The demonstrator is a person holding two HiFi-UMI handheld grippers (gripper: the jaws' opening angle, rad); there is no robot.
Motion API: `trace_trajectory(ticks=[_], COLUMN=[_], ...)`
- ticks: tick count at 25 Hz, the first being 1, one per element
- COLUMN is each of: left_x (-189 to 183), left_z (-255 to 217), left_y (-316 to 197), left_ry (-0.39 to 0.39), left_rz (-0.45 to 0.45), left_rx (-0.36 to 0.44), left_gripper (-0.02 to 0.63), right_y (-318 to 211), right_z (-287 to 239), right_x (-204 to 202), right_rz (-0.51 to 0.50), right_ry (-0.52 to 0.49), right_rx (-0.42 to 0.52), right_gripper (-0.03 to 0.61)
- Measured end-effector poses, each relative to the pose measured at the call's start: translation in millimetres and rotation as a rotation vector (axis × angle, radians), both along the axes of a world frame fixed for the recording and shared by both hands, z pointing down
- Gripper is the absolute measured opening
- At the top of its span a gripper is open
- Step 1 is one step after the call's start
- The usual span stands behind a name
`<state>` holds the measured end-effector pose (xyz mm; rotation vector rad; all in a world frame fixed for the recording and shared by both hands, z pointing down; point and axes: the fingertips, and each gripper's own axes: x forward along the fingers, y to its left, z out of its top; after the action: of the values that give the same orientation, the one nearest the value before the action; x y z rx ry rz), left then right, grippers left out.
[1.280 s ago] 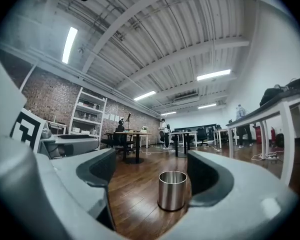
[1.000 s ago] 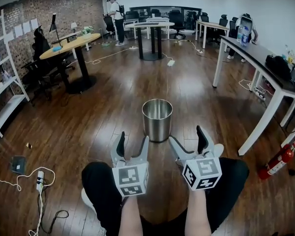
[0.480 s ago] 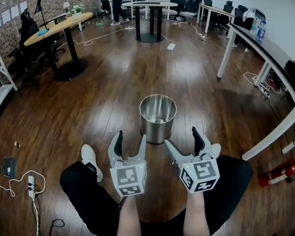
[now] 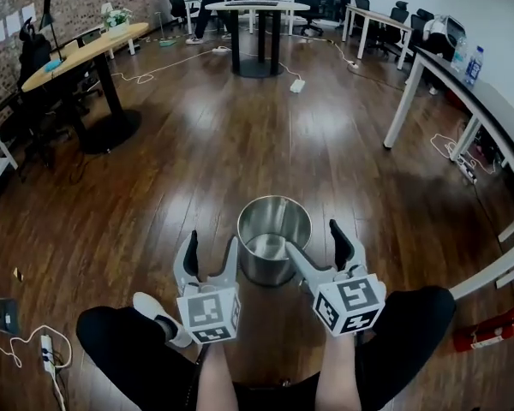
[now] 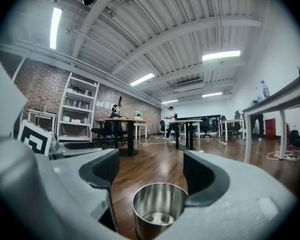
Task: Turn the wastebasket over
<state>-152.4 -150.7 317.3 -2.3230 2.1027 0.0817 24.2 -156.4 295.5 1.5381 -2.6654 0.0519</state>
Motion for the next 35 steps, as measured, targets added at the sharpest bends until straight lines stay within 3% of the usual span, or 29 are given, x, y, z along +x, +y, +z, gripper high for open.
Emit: trace_trajectory(ticks=[4, 9, 12, 16, 18, 24, 28, 35], left_x=[-14, -31, -41, -50, -52, -55, -65, -72], left_z=[12, 35, 58, 77, 82, 108, 116, 123], left_y=[-47, -87, -103, -118, -122, -126, -124, -111], left_ry=[0.022, 0.013, 0.031, 0.054, 0.062, 0.039, 0.038, 0.060], left_rz=[-0.019, -0.061, -0.091, -0.111, -0.111, -0.110, -0.137, -0.161], left_rx=[0.005, -0.053, -0.093, -0.132, -0.146, -0.197, -0.203, -0.237], left_gripper=[0.334, 0.334, 0.333, 0.320, 0.316, 0.308, 0.310, 0.310], right_y=[-40, -76, -86, -98, -99, -98, -99, -99], right_z=[13, 72, 116, 164, 189, 248, 271, 283], right_x=[-21, -58, -84, -111, -123, -146, -155, -164], right_rz=[-0.098, -0.217, -0.329, -0.397, -0.428, -0.473, -0.501, -0.490], right_ry=[0.052, 0.161, 0.328, 0.587, 0.646, 0.642, 0.666, 0.719], right_rx=[-0.036, -0.181, -0.262, -0.327, -0.380, -0.532, -0.556, -0.540], right_gripper=[0.376, 0.376, 0.376, 0.376, 0.376, 0.353, 0.316, 0.137])
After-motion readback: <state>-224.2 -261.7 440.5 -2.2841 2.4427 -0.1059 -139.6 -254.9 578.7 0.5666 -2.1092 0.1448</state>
